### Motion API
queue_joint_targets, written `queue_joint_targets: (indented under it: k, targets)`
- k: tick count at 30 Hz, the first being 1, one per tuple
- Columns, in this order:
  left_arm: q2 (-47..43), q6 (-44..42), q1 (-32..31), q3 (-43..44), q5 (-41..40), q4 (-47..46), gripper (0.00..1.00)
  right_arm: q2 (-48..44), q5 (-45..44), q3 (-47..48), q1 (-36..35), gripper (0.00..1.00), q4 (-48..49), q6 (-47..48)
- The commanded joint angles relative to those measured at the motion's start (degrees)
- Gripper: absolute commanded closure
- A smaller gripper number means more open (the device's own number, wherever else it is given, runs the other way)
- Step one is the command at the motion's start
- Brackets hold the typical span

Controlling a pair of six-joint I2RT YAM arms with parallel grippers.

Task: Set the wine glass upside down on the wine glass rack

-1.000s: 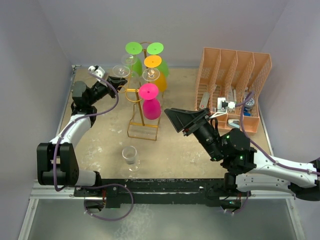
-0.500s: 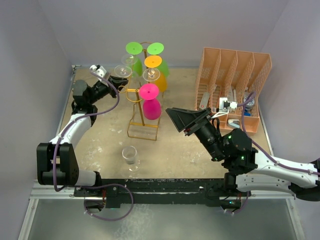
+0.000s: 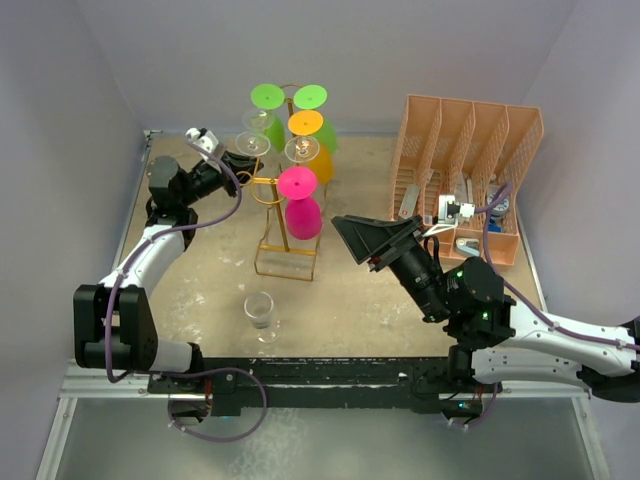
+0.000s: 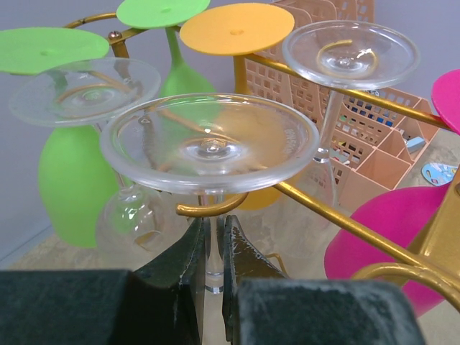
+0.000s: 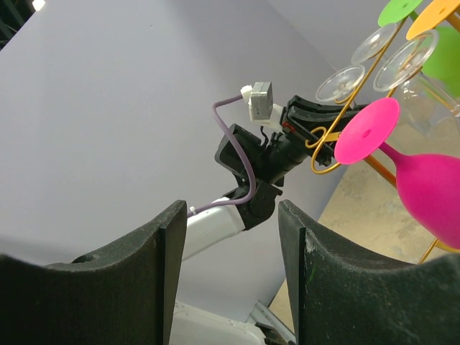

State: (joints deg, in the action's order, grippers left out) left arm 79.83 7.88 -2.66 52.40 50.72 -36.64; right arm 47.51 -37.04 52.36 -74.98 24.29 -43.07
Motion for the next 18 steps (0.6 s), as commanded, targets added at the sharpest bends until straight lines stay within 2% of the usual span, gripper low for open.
queue_joint_targets:
  k: [1,9,10,15,18]
  targets:
    - [-0.50,-0.26,-0.07,2.55,-0.97,0.14,0.94,-0.44,-1.72,0.73,-0.10,0.44,2.53,0.53]
    - [-2.46,0.70,0.06,1.57,-3.72,1.56,0.67,-1.81,-1.90,-0.06,-0.13,0.43,3.04,0.49]
    - [-2.82,0.73,0.22,1.73,-4.29,2.31,0.59,-2.02,-1.90,-0.06,-0.12,0.43,3.24,0.59]
    - [-6.58,-1.47,0.63,0.39,-9.73,7.67,0.54,-2.52,-2.22,-1.37,-0.09,0.43,3.30,0.47]
    - [-10.13,-0.19,0.63,-2.98,-14.66,10.17,0.45,-2.34,-2.21,-2.05,-0.09,0.43,3.54,0.25]
